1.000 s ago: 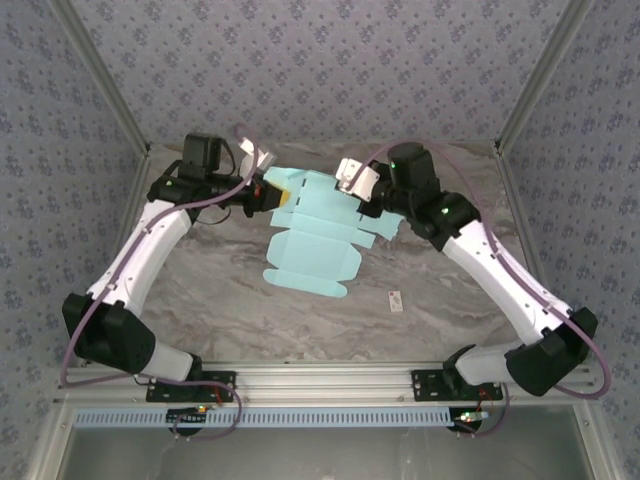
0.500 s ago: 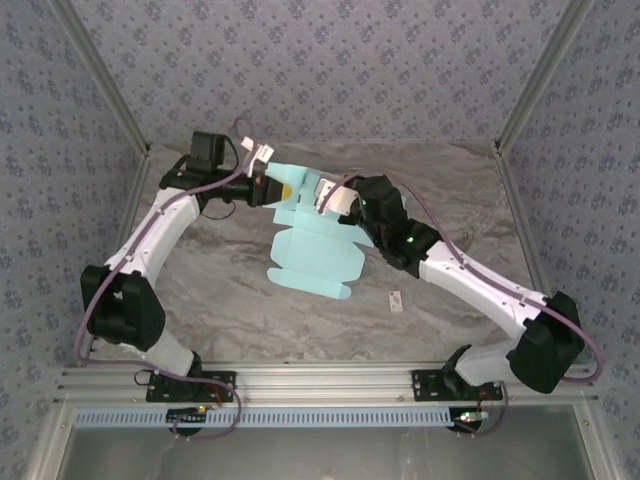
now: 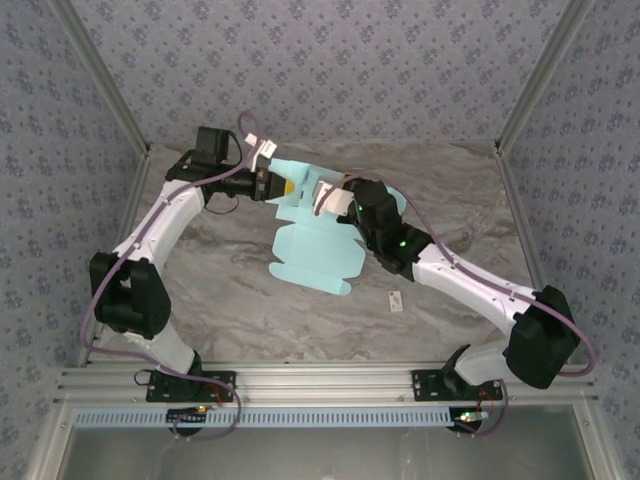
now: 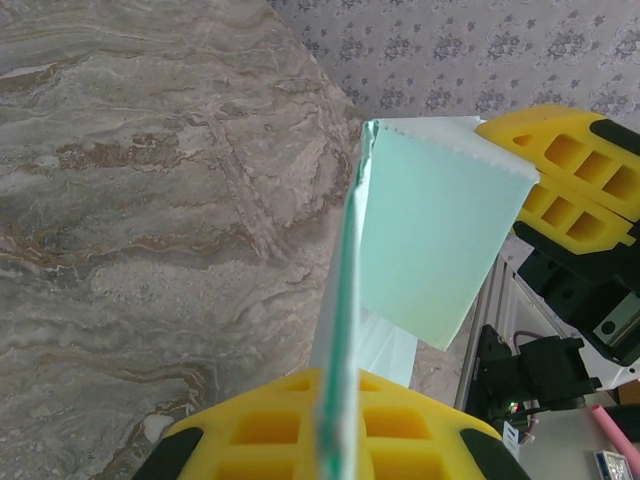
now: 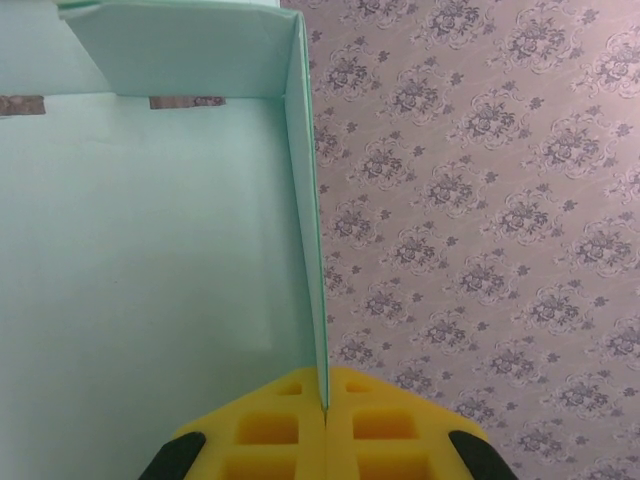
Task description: Fold the paper box
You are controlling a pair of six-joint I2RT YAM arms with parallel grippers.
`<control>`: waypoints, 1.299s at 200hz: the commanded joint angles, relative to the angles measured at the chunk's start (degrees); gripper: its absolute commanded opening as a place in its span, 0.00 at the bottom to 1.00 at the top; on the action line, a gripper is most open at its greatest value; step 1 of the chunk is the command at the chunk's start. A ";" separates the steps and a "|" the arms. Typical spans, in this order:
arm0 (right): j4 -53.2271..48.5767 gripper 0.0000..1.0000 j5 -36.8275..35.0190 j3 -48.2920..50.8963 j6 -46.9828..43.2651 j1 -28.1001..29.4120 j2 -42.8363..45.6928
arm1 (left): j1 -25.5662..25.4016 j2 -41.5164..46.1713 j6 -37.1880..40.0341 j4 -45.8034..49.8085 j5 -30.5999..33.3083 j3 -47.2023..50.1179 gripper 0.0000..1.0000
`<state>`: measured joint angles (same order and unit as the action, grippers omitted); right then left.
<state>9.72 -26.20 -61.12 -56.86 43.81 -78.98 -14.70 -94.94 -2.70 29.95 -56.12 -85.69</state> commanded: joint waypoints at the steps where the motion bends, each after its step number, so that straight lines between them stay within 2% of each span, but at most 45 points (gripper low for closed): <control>1: -3.42 0.04 -2.85 0.54 1.74 -0.15 -1.44 | 1.07 0.58 -3.19 -2.55 -3.71 -3.32 0.00; 18: -11.10 0.04 1.38 -1.99 7.29 -1.45 -0.83 | 1.12 0.71 -2.62 -1.72 -2.61 -3.21 0.01; 77: -36.38 0.04 22.91 -11.27 24.42 -8.78 -0.03 | 2.28 3.45 -3.16 -5.77 4.43 1.66 0.27; 113: -43.85 0.04 33.97 -14.50 33.16 -13.24 -1.30 | 3.35 6.71 -7.12 -10.92 14.16 7.49 0.49; 149: -48.10 0.04 42.83 -17.47 43.26 -18.28 -3.59 | 2.45 13.49 -15.84 -19.84 22.91 16.48 0.52; 178: -45.59 0.05 56.47 -15.93 53.22 -25.41 -3.89 | -3.26 21.07 -19.54 -29.33 27.79 26.51 0.55; 195: -45.31 0.06 60.65 -14.63 55.51 -28.54 -5.10 | -8.64 23.15 -18.43 -31.33 30.40 29.96 0.55; 221: -46.68 0.06 61.21 -13.77 55.43 -30.17 -7.18 | -16.60 20.75 -16.35 -36.60 32.24 34.04 0.55; 260: -47.09 0.06 59.22 -13.54 54.80 -31.32 -9.51 | -22.93 8.37 -16.29 -43.34 31.58 32.66 0.48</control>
<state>-35.73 31.46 -74.85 -3.36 13.34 -87.29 -35.16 -79.85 -19.62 -6.83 -25.71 -52.12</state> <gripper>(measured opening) 0.062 0.500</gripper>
